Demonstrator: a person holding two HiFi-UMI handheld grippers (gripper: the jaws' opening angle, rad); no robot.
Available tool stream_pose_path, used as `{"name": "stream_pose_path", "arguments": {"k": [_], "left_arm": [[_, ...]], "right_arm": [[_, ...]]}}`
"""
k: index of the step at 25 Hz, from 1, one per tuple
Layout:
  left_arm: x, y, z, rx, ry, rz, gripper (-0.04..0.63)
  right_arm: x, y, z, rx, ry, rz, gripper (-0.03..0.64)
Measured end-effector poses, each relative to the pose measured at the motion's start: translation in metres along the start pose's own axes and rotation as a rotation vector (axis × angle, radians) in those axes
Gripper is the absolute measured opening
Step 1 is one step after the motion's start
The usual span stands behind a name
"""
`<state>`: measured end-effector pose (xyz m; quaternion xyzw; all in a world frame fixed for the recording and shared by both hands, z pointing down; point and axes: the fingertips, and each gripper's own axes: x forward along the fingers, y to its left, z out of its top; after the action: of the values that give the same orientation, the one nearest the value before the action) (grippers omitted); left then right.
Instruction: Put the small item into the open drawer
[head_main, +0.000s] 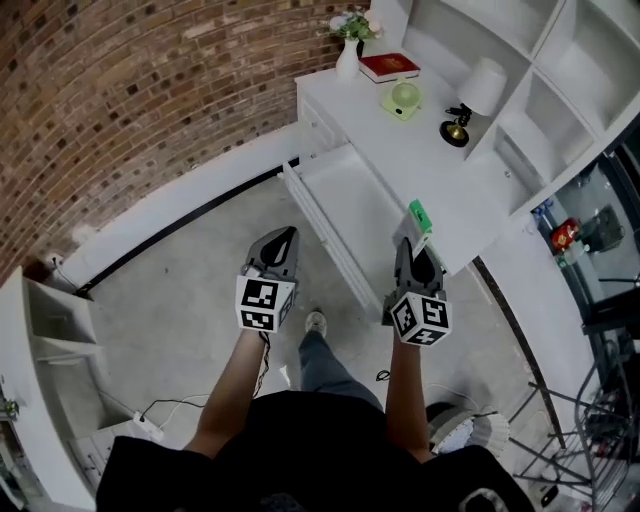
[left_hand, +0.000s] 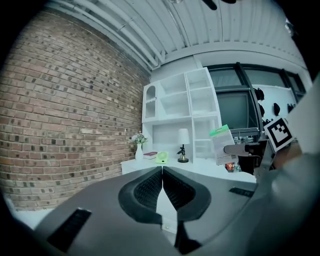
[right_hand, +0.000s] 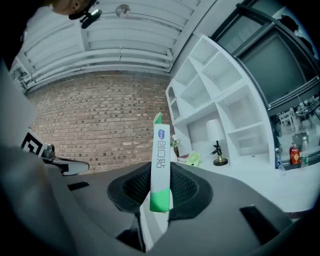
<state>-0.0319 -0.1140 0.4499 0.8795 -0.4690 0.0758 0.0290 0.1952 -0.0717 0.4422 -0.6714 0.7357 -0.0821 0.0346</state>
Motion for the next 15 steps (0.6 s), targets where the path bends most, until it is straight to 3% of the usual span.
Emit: {"name": "stream_pose_path", "arguments": {"k": [8, 15], "left_arm": [[0.133, 0.068, 0.014, 0.014, 0.031, 0.018, 0.023], [0.186, 0.108, 0.018, -0.01, 0.037, 0.041, 0.023]], "right_arm": [[0.15, -0.016, 0.005, -0.018, 0.064, 0.044, 0.083], [0.216, -0.017, 0.001, -0.016, 0.102, 0.069, 0.083]]}}
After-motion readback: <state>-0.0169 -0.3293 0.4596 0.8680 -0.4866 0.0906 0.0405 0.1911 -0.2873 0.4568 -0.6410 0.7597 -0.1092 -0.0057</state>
